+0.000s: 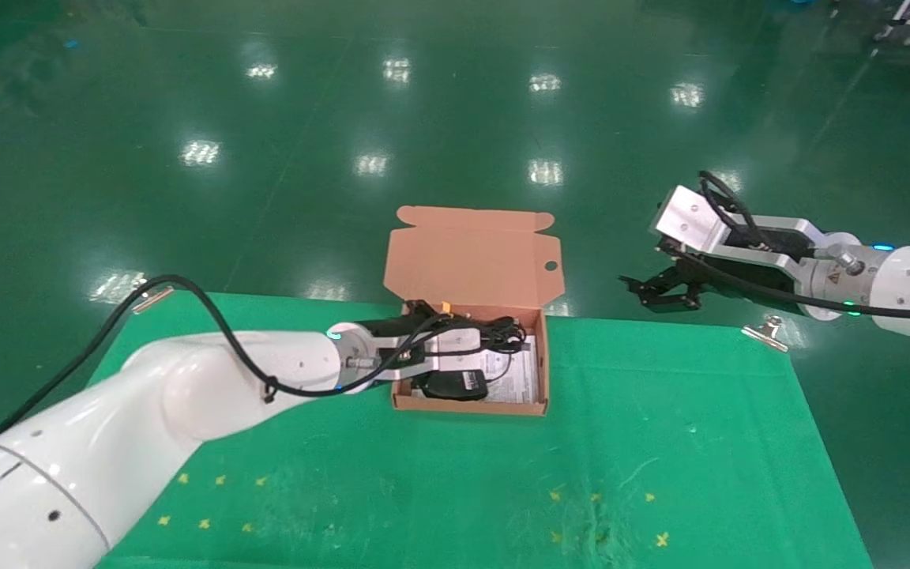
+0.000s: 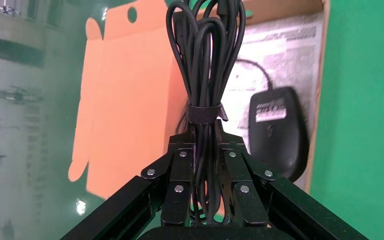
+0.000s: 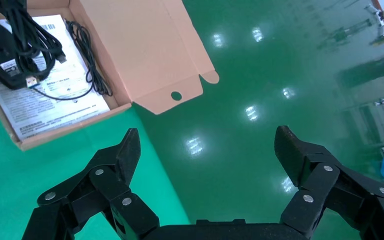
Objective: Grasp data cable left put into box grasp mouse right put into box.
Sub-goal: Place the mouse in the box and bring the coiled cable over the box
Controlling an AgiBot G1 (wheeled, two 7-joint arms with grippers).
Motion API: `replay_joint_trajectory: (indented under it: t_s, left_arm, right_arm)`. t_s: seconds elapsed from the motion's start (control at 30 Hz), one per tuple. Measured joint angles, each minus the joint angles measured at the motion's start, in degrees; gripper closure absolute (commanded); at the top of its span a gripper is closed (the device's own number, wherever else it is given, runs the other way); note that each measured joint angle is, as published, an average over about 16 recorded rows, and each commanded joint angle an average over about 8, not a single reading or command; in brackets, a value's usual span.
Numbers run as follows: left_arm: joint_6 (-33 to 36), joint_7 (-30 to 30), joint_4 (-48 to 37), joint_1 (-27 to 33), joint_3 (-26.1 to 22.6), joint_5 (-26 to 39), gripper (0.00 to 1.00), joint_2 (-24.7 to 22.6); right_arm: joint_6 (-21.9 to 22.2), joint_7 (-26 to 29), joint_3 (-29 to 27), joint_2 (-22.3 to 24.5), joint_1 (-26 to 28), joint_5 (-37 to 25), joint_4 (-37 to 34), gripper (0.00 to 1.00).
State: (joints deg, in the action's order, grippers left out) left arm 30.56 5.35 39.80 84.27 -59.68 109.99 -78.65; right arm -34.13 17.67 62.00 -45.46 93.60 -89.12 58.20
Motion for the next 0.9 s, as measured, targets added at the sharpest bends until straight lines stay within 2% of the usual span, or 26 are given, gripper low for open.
replay_joint_trajectory:
  t_s: [0.27,0.5,0.9]
  left_arm:
    - [-3.1,-0.1,-1.6,0.3,-5.4,-4.0,0.00,-0.1]
    - [-3.9,0.3,-2.5,0.5,-6.6,-4.5,0.00,-0.2]
    - [-3.7,0.4,-0.7,1.0,-5.6,-4.4,0.00,1.1]
  right_arm:
    - [0.1,3.9,0.7,2.5,0.3,-2.6,3.6,0.00]
    - [0.0,4.6,0.9,2.9,0.5,-3.2,4.2,0.00]
    - [0.3,4.1,0.5,2.4,1.1,-3.0,3.8,0.00]
